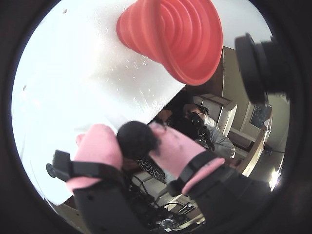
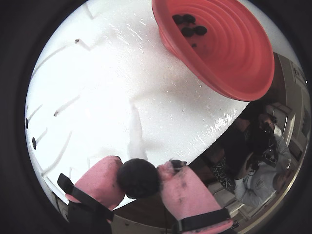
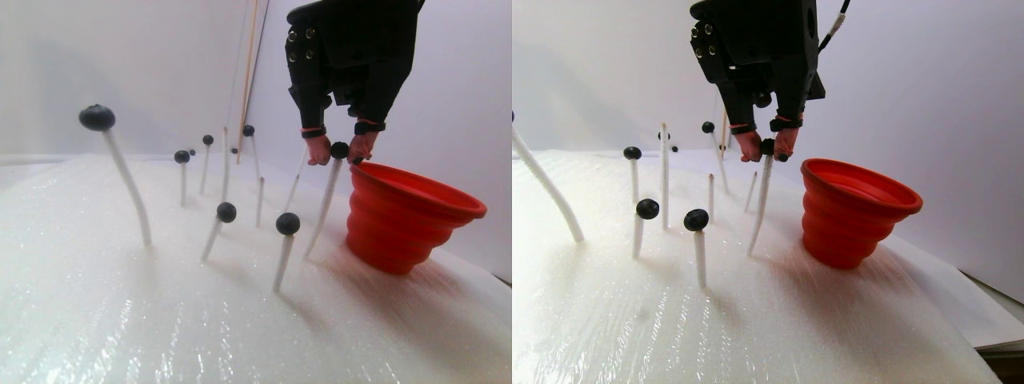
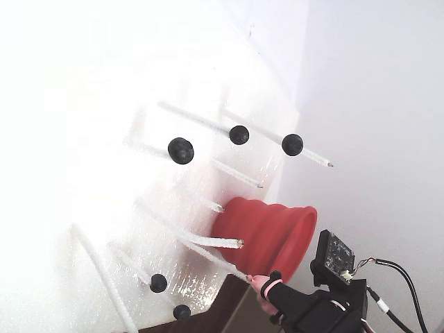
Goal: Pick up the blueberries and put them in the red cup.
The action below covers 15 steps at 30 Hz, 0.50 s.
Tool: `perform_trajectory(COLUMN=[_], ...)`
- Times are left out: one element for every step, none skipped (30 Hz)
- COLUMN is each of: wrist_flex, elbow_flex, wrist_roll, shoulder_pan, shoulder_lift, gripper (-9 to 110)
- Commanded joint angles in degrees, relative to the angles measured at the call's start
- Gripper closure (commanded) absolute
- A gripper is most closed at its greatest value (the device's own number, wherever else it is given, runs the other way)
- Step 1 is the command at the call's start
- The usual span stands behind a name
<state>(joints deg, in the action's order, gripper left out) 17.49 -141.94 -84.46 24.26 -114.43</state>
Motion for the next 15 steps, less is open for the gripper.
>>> perform_trajectory(wrist_flex=[-0.62, -0.62, -0.62, -0.62, -0.62, -0.62, -0.62, -0.62, -0.53, -0.44, -0.35, -0.18, 0.18, 0.44, 0.70], elbow_flex=[3.87, 3.78, 3.60, 3.43, 3.25, 2.99, 2.72, 2.46, 2.29, 2.11, 1.93, 1.76, 1.76, 1.67, 1.67], wrist_roll=[-0.26, -0.26, -0.35, -0.44, -0.53, -0.62, -0.62, -0.70, -0.79, -0.79, -0.88, -0.97, -0.97, -0.97, -0.97], shoulder_pan=[0.88, 0.88, 0.79, 0.79, 0.70, 0.53, 0.35, 0.26, 0.09, -0.09, -0.18, -0.35, -0.44, -0.62, -0.70], shoulder_lift=[-1.14, -1.32, -1.58, -2.02, -2.46, -2.99, -3.60, -4.22, -4.83, -5.27, -5.89, -6.42, -6.94, -7.38, -7.73], gripper=[90, 90, 90, 90, 90, 90, 91, 91, 91, 91, 91, 91, 91, 91, 91])
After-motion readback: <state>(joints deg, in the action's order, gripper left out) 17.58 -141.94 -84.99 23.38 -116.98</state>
